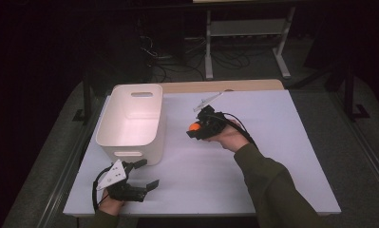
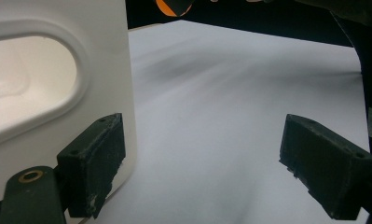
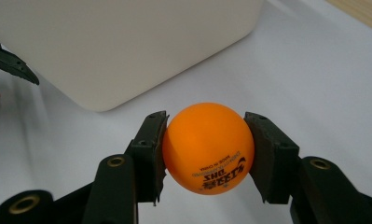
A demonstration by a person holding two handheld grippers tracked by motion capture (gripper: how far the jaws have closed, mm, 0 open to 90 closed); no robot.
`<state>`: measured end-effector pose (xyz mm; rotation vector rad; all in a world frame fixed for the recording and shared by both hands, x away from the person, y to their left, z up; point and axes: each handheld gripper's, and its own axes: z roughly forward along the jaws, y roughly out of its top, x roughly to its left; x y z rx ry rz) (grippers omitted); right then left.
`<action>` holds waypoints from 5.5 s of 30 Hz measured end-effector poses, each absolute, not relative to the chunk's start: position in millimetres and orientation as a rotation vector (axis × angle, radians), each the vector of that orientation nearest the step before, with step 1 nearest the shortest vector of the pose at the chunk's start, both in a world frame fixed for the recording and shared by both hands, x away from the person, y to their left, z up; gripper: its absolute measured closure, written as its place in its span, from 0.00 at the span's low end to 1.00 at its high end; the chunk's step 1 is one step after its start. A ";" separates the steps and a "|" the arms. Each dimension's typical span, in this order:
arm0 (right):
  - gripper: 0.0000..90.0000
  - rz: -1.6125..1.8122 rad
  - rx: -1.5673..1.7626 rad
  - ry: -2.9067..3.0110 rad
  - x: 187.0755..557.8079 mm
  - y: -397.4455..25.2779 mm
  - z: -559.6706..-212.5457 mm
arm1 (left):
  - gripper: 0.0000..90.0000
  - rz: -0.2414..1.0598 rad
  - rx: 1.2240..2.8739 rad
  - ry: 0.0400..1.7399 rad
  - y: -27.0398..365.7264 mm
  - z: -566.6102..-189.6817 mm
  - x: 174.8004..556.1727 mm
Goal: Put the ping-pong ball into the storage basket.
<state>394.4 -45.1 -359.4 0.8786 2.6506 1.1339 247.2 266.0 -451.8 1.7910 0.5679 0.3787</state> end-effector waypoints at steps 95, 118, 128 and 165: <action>0.55 1.245 0.566 2.760 393.3 46.8 -280.1 | 0.16 0.383 1.786 0.561 267.0 -451.7 246.9; 0.55 1.228 0.530 2.784 399.6 80.1 -278.9 | 0.16 0.383 1.783 0.560 267.2 -451.7 246.4; 0.55 1.213 0.513 2.797 403.0 97.1 -284.3 | 0.16 0.385 1.782 0.558 267.5 -451.6 246.4; 0.55 1.023 0.473 2.895 411.8 143.0 -322.9 | 0.16 0.383 1.779 0.556 267.3 -451.8 246.2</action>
